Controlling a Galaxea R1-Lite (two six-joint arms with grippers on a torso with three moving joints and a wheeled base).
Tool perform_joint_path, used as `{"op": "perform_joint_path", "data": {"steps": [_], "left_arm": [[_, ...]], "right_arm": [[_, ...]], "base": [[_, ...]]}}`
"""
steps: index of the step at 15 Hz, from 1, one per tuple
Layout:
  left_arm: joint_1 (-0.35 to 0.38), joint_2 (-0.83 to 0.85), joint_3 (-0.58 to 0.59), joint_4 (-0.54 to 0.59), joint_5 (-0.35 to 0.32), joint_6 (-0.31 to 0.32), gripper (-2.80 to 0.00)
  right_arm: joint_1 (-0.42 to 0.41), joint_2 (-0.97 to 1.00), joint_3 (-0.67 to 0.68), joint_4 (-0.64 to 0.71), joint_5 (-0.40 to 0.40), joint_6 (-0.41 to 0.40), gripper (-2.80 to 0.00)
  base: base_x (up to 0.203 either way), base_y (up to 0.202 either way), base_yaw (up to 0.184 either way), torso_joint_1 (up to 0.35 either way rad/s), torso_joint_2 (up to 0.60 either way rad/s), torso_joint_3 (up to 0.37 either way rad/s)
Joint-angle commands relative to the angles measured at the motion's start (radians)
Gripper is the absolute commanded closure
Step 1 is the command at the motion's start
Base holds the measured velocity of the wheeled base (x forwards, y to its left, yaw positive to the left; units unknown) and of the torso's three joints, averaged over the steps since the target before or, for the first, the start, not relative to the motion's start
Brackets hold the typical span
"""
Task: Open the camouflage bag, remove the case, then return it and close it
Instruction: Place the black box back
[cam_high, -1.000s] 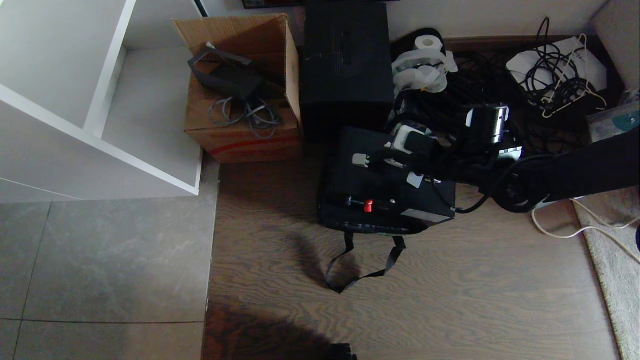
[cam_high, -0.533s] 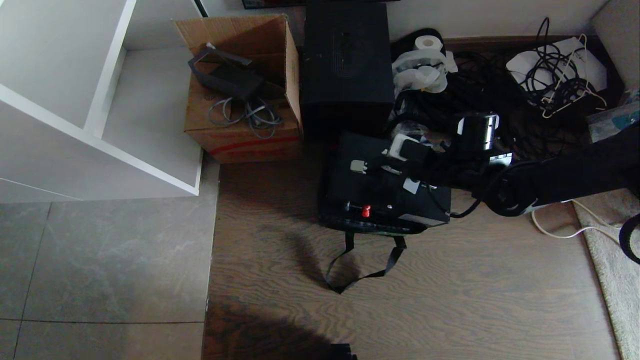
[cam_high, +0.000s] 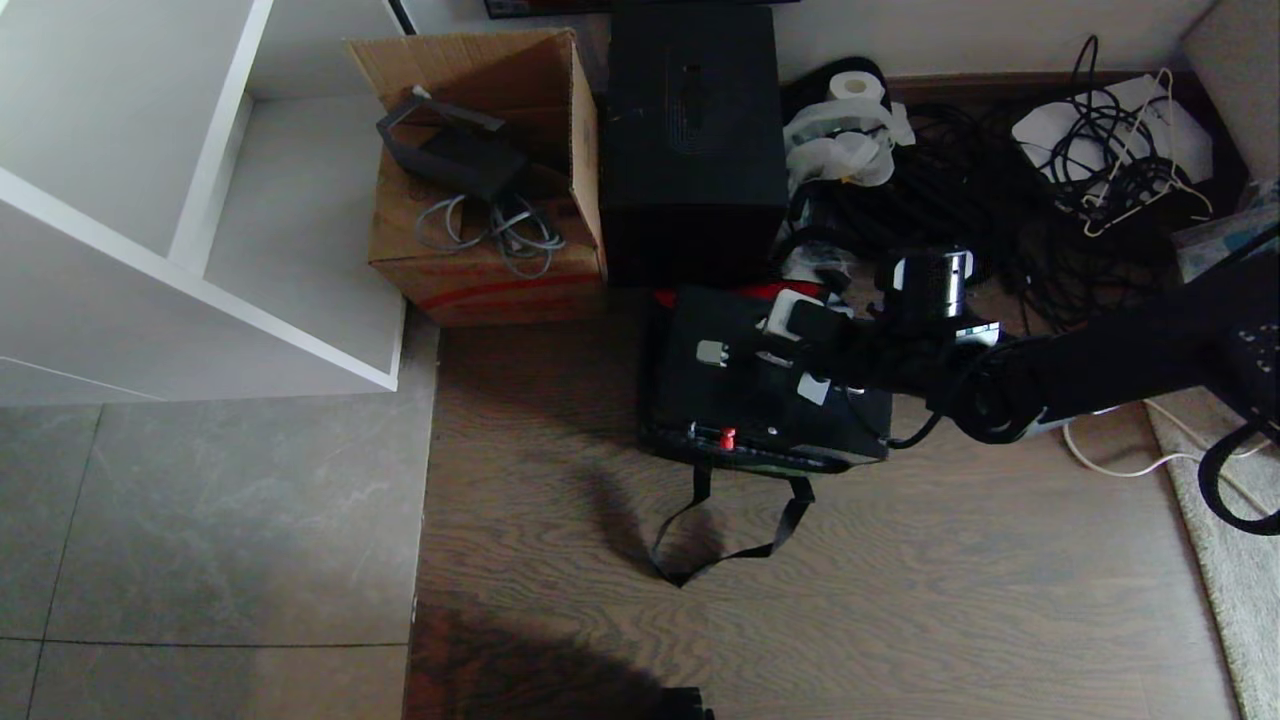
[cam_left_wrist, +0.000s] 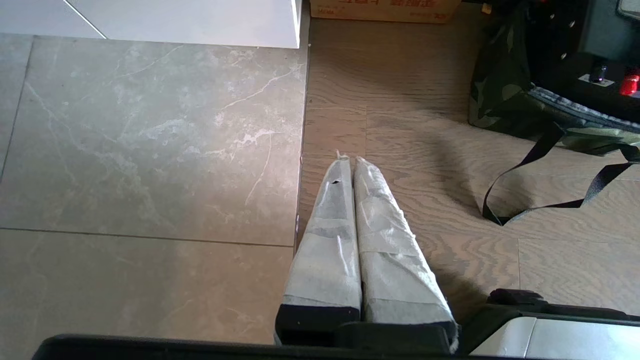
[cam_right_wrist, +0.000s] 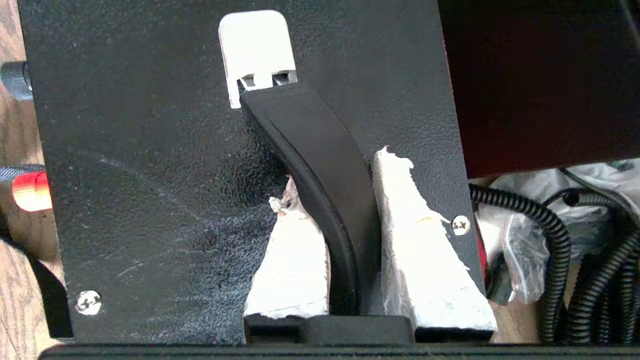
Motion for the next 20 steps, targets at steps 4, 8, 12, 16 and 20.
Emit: {"op": "perform_joint_path", "data": {"steps": [4, 8, 12, 16, 20], "left_arm": [[0.0, -0.002, 0.009, -0.001, 0.001, -0.001, 0.0], [0.0, -0.002, 0.009, 0.0, 0.001, -0.001, 0.0], [0.0, -0.002, 0.009, -0.001, 0.001, -0.001, 0.0], [0.0, -0.002, 0.009, -0.001, 0.001, -0.001, 0.0], [0.0, -0.002, 0.009, -0.001, 0.001, -0.001, 0.0]], "right_arm": [[0.012, -0.042, 0.003, 0.034, 0.001, -0.002, 0.0], [0.026, -0.035, 0.014, 0.038, 0.001, -0.008, 0.0], [0.035, 0.016, 0.003, 0.028, -0.003, -0.001, 0.0], [0.035, 0.054, 0.0, 0.026, -0.003, 0.001, 0.0], [0.038, 0.067, -0.003, 0.027, -0.003, 0.014, 0.0]], "base": [[0.0, 0.0, 0.0, 0.0, 0.0, 0.0], [0.0, 0.0, 0.0, 0.0, 0.0, 0.0], [0.0, 0.0, 0.0, 0.0, 0.0, 0.0], [0.0, 0.0, 0.0, 0.0, 0.0, 0.0], [0.0, 0.0, 0.0, 0.0, 0.0, 0.0]]}}
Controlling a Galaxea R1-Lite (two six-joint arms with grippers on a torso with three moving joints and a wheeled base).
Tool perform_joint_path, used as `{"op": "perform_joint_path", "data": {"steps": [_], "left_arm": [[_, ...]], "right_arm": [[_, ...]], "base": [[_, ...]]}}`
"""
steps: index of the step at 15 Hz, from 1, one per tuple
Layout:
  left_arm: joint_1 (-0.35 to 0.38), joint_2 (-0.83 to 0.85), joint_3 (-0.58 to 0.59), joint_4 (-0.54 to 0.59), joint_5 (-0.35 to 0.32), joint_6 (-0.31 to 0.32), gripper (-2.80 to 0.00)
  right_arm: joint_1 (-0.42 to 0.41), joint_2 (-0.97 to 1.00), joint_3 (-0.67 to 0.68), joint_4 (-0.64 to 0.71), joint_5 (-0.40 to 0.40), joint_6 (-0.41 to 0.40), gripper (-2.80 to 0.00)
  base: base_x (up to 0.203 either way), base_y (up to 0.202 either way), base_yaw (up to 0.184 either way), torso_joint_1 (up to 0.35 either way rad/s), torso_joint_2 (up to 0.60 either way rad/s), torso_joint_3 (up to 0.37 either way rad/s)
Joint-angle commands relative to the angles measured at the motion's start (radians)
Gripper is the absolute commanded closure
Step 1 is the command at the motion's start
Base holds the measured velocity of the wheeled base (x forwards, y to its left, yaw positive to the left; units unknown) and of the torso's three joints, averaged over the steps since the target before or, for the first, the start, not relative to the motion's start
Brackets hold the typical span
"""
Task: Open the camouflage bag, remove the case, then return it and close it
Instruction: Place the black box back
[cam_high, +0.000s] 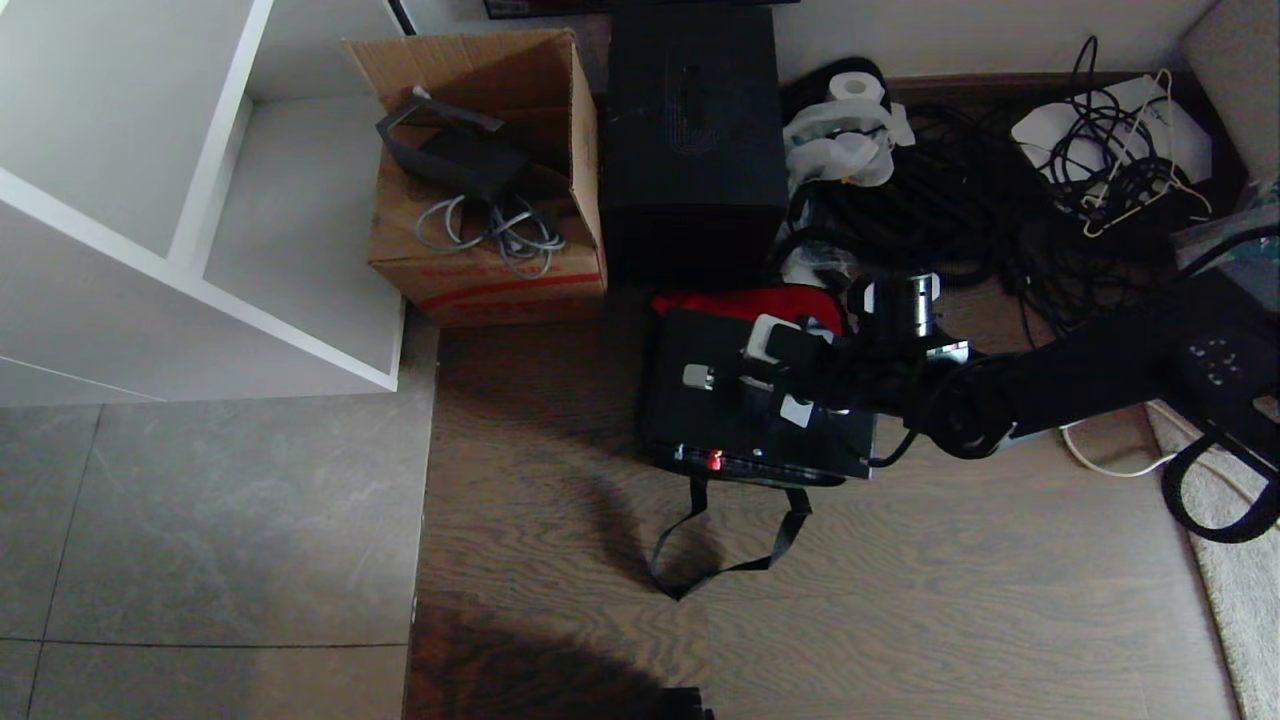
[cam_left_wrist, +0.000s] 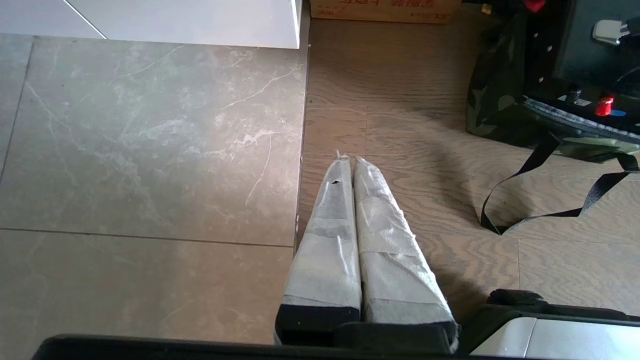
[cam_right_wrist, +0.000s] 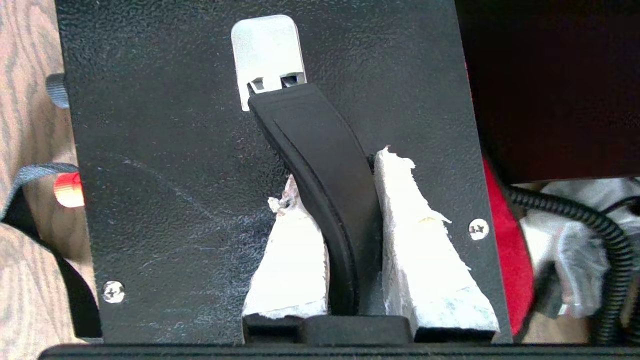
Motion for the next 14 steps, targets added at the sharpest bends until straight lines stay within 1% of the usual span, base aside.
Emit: {"op": "perform_joint_path", "data": {"steps": [1, 5, 10, 14], "left_arm": [[0.0, -0.002, 0.009, -0.001, 0.001, 0.0, 0.0], [0.0, -0.002, 0.009, 0.0, 0.001, 0.0, 0.0], [0.0, -0.002, 0.009, 0.0, 0.001, 0.0, 0.0], [0.0, -0.002, 0.009, 0.0, 0.001, 0.0, 0.0]], "right_arm": [[0.007, 0.025, -0.001, -0.001, 0.001, 0.009, 0.0], [0.023, 0.053, -0.043, -0.003, -0.007, 0.043, 0.0], [0.023, 0.052, -0.043, -0.003, -0.013, 0.05, 0.0], [0.034, 0.089, -0.054, -0.001, -0.015, 0.05, 0.0]], "base": [[0.0, 0.0, 0.0, 0.0, 0.0, 0.0], [0.0, 0.0, 0.0, 0.0, 0.0, 0.0], [0.0, 0.0, 0.0, 0.0, 0.0, 0.0], [0.0, 0.0, 0.0, 0.0, 0.0, 0.0]]}}
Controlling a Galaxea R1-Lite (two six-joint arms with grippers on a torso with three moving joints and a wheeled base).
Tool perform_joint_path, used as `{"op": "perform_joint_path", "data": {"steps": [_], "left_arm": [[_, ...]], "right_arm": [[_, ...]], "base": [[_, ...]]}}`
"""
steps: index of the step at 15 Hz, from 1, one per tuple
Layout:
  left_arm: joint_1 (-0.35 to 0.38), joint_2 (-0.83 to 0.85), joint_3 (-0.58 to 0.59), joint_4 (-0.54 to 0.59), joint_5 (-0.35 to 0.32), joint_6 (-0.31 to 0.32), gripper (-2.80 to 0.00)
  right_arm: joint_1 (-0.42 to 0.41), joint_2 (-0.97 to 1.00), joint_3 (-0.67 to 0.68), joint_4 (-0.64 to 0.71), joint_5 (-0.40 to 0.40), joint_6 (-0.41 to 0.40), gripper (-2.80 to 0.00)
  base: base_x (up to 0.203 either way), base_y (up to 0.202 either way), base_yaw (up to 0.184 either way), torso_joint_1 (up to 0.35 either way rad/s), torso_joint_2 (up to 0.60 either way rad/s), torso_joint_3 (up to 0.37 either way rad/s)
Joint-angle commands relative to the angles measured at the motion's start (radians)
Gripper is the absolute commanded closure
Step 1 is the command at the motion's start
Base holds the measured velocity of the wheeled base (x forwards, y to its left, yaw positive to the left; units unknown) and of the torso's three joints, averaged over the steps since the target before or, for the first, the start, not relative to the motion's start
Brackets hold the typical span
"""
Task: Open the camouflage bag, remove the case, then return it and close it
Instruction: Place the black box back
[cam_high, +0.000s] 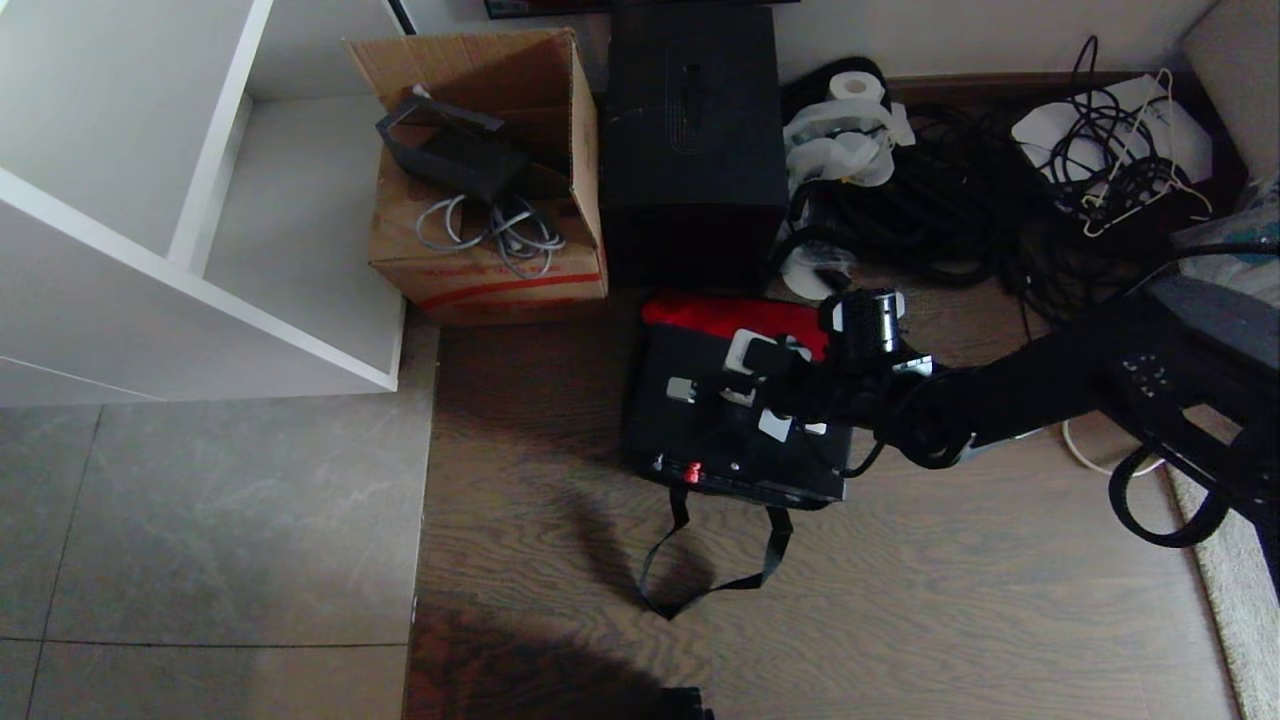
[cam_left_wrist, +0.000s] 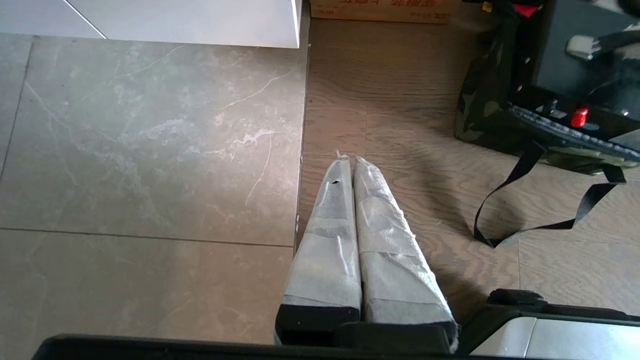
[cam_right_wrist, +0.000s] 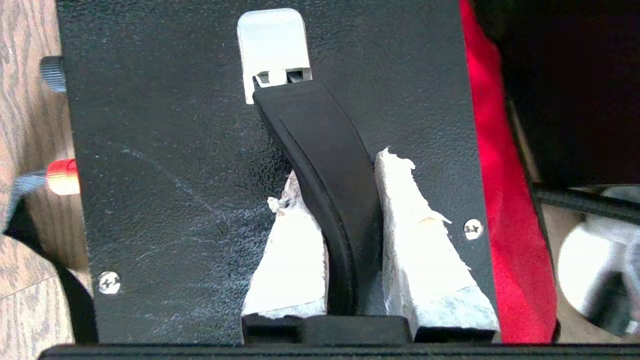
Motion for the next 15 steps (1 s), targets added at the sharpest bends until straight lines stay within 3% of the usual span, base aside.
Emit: {"op": "perform_joint_path", "data": {"steps": [1, 15], "left_arm": [[0.0, -0.002, 0.009, 0.0, 0.0, -0.001, 0.0], [0.0, -0.002, 0.009, 0.0, 0.0, -0.001, 0.0]], "right_arm": [[0.002, 0.026, -0.005, -0.005, -0.006, -0.003, 0.0], [0.002, 0.16, -0.062, -0.008, -0.059, 0.025, 0.0]], "base": [[0.0, 0.0, 0.0, 0.0, 0.0, 0.0], [0.0, 0.0, 0.0, 0.0, 0.0, 0.0]]}}
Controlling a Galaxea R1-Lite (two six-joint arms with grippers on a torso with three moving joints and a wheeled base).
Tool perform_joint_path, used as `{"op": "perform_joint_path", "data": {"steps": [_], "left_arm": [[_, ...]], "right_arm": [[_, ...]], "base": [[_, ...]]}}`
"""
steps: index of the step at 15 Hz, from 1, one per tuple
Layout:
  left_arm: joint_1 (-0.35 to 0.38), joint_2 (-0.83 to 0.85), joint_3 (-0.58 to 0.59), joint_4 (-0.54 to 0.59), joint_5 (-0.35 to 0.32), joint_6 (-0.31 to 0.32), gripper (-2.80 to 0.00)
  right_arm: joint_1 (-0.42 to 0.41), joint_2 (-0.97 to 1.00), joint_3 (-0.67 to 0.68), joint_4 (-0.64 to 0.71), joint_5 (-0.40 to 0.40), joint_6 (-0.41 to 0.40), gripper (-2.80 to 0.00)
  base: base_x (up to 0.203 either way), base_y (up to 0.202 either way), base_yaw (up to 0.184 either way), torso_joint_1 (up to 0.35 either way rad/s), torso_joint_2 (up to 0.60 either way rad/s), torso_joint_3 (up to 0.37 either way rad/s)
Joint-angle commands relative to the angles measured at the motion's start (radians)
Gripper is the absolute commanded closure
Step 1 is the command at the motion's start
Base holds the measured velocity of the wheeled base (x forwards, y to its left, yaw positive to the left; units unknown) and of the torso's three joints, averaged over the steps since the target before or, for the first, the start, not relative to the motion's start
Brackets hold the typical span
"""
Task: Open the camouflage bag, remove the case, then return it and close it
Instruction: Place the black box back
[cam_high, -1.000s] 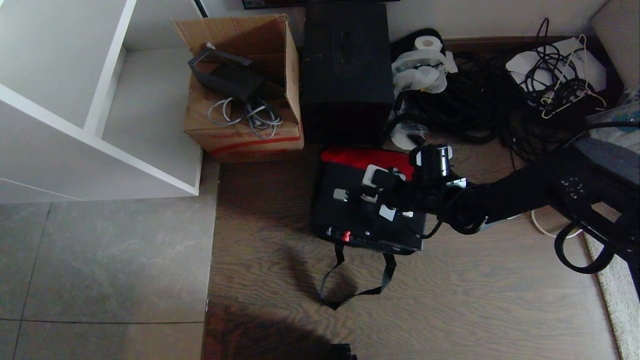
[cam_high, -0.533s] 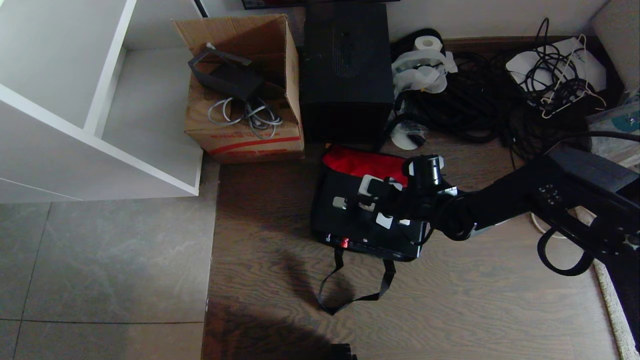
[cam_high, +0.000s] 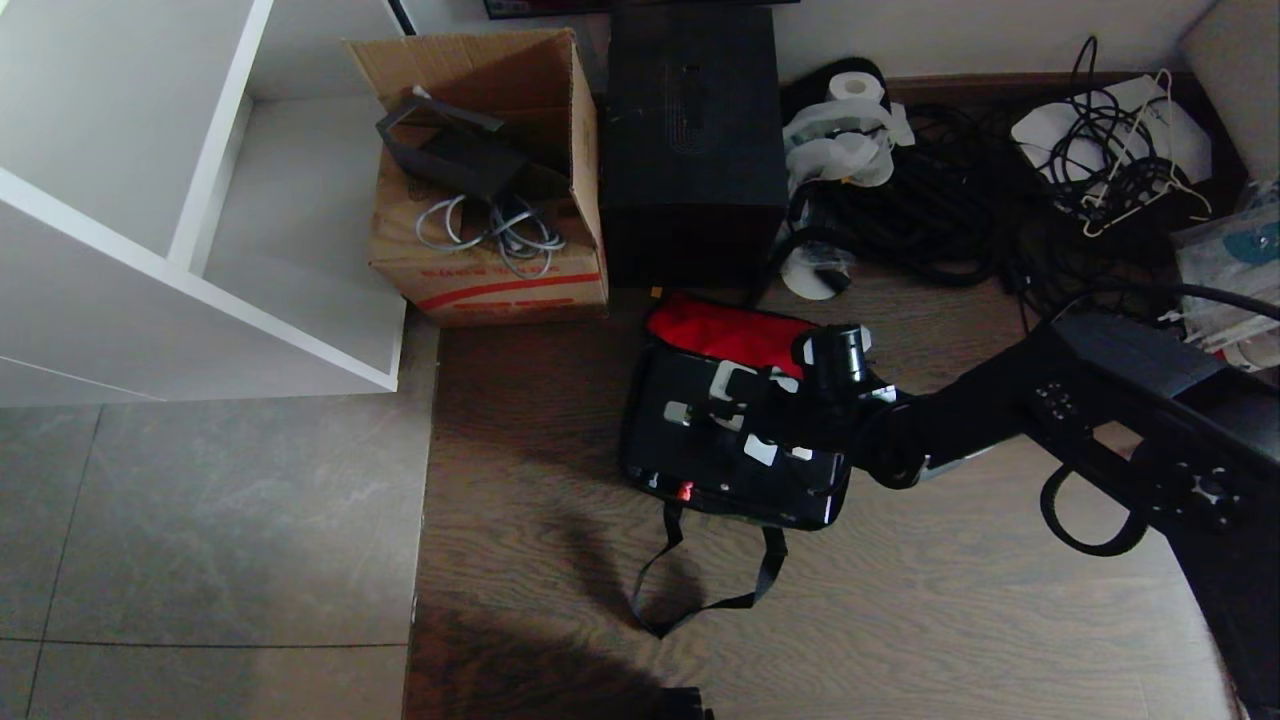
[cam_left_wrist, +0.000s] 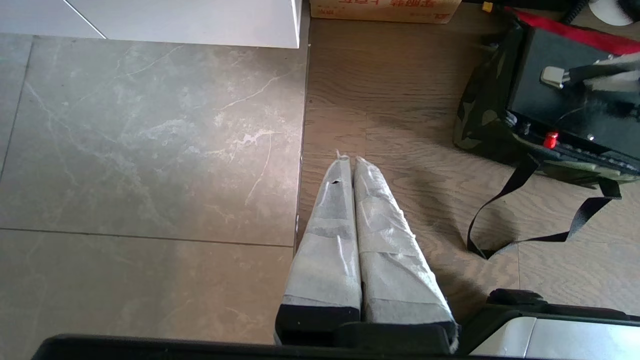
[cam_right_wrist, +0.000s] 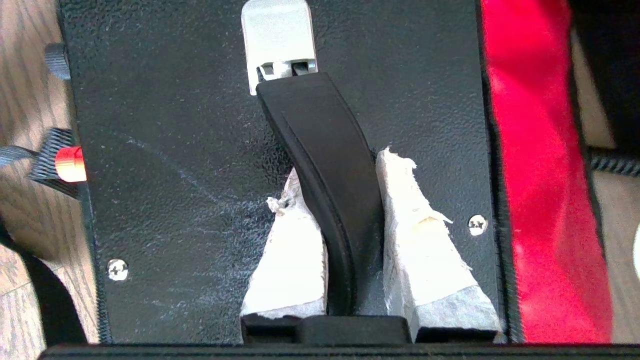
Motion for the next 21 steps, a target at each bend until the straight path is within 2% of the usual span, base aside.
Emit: {"op": "perform_joint_path", "data": {"steps": [1, 4, 5, 10, 14, 16, 17, 18, 19, 21], "left_arm": [[0.0, -0.002, 0.01, 0.0, 0.001, -0.001, 0.0], [0.0, -0.002, 0.009, 0.0, 0.001, -0.001, 0.0], [0.0, -0.002, 0.009, 0.0, 0.001, -0.001, 0.0], [0.0, -0.002, 0.009, 0.0, 0.001, -0.001, 0.0], [0.0, -0.002, 0.009, 0.0, 0.001, -0.001, 0.0], [0.0, -0.002, 0.009, -0.001, 0.001, -0.001, 0.0], [0.0, -0.002, 0.009, 0.0, 0.001, -0.001, 0.0], [0.0, -0.002, 0.009, 0.0, 0.001, -0.001, 0.0], [0.0, -0.002, 0.009, 0.0, 0.001, -0.001, 0.0], [0.002, -0.002, 0.009, 0.0, 0.001, -0.001, 0.0]], "right_arm": [[0.001, 0.028, -0.007, -0.002, -0.002, 0.004, 0.0], [0.001, 0.04, -0.015, -0.002, 0.0, 0.005, 0.0], [0.001, 0.043, -0.013, -0.002, 0.0, 0.004, -2.8], [-0.001, -0.02, 0.072, 0.05, 0.006, -0.009, -2.8], [0.001, -0.213, 0.19, 0.241, 0.021, 0.006, -2.8], [0.002, -0.317, 0.256, 0.342, 0.025, 0.046, -2.8], [0.001, -0.369, 0.281, 0.389, 0.025, 0.095, -2.8], [0.001, -0.411, 0.295, 0.428, 0.019, 0.191, -2.8], [0.001, -0.441, 0.301, 0.46, -0.001, 0.326, -2.8], [0.001, -0.474, 0.308, 0.517, -0.11, 0.599, -2.8]], "base": [[0.0, 0.0, 0.0, 0.0, 0.0, 0.0], [0.0, 0.0, 0.0, 0.0, 0.0, 0.0], [0.0, 0.0, 0.0, 0.0, 0.0, 0.0], [0.0, 0.0, 0.0, 0.0, 0.0, 0.0], [0.0, 0.0, 0.0, 0.0, 0.0, 0.0], [0.0, 0.0, 0.0, 0.0, 0.0, 0.0], [0.0, 0.0, 0.0, 0.0, 0.0, 0.0], [0.0, 0.0, 0.0, 0.0, 0.0, 0.0], [0.0, 0.0, 0.0, 0.0, 0.0, 0.0], [0.0, 0.0, 0.0, 0.0, 0.0, 0.0]]}}
